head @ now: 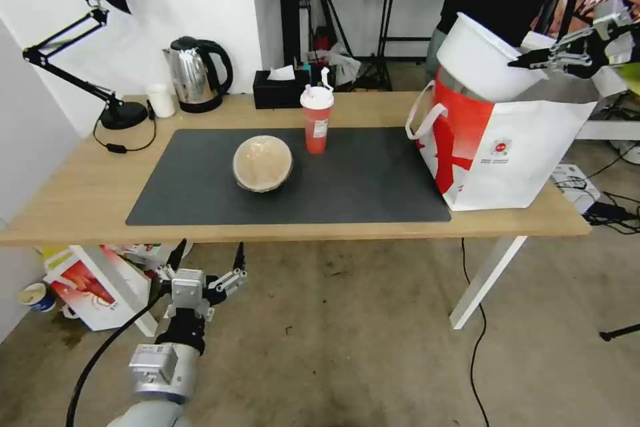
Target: Pick up the trash from the table and place it into the takeout bag.
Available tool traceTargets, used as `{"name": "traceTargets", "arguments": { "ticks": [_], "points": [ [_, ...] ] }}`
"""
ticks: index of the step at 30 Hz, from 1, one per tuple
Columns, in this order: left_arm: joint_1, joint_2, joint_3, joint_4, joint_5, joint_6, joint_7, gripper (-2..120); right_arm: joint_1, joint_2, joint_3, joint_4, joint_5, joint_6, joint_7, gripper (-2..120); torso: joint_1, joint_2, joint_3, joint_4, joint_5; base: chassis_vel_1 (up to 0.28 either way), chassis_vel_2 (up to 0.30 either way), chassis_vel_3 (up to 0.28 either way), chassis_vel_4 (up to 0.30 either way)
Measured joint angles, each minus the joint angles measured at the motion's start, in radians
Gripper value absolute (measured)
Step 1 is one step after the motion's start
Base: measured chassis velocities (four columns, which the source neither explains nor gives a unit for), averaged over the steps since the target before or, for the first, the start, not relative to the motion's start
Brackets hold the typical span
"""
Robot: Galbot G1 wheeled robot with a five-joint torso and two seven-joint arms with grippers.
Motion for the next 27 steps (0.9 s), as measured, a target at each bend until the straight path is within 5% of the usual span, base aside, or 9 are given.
{"name": "traceTargets", "arguments": {
  "ticks": [17,27],
  "points": [
    [0.000,0.000,0.000,0.000,0.000,0.000,0.000,100,-0.050,-0.017,0.040,0.014,0.013,0.001,-0.022,0,0.000,0.000,0.000,-0.0001,0.0000,0.000,0.000,0.000,0.000],
    [0.000,0.000,0.000,0.000,0.000,0.000,0.000,100,-0.041,-0.014,0.039,0.020,0.022,-0.001,-0.022,39,0.000,0.000,0.000,0.0000,-0.0001,0.000,0.000,0.000,0.000]
  ]
}}
